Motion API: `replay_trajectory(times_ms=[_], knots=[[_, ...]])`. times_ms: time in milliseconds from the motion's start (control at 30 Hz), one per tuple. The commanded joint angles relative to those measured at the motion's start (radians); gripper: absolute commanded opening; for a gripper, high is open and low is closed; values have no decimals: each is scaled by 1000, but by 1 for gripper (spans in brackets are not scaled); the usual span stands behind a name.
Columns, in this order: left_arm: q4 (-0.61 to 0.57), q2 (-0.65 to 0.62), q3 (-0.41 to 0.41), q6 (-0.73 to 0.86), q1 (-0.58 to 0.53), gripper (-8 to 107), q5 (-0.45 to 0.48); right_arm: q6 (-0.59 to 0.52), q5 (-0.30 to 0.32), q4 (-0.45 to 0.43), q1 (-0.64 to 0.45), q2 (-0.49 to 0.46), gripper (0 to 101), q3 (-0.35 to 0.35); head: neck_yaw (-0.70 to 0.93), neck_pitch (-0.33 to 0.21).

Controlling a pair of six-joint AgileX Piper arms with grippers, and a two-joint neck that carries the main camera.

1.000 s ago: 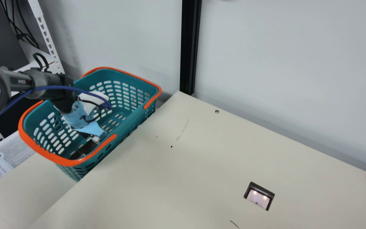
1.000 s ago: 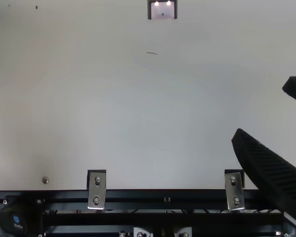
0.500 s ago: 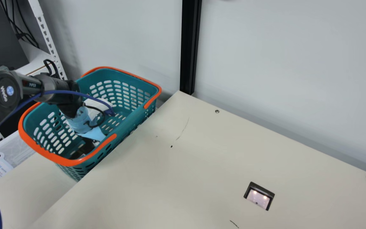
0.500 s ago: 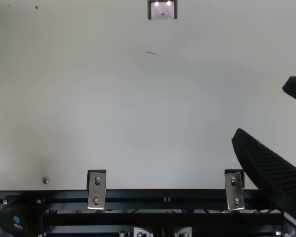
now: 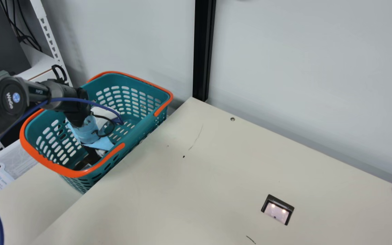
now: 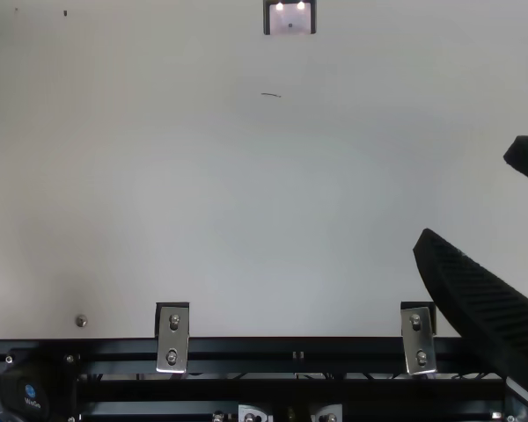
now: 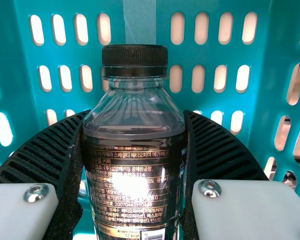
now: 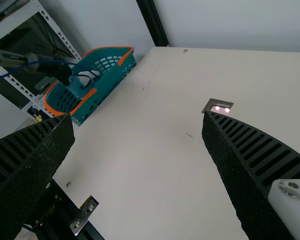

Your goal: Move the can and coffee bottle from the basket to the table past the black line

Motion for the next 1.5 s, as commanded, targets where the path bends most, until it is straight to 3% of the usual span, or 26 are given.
replay_trajectory(times_ms=[0, 267, 1000, 1233, 1467], knots=[[-11, -11, -1, -13, -1, 10, -6, 0, 0, 0, 0, 0, 101, 0, 17, -25], [-106, -122, 6, -2, 1, 10, -58, 0, 0, 0, 0, 0, 101, 0, 17, -25], [-503, -600, 29, 93, -48, 10, -204, 0, 0, 0, 0, 0, 101, 0, 17, -25], [-594, -742, 56, 24, -106, 10, -242, 0, 0, 0, 0, 0, 101, 0, 17, -25], [-611, -869, 87, -139, -174, 10, -212, 0, 0, 0, 0, 0, 101, 0, 17, -25]])
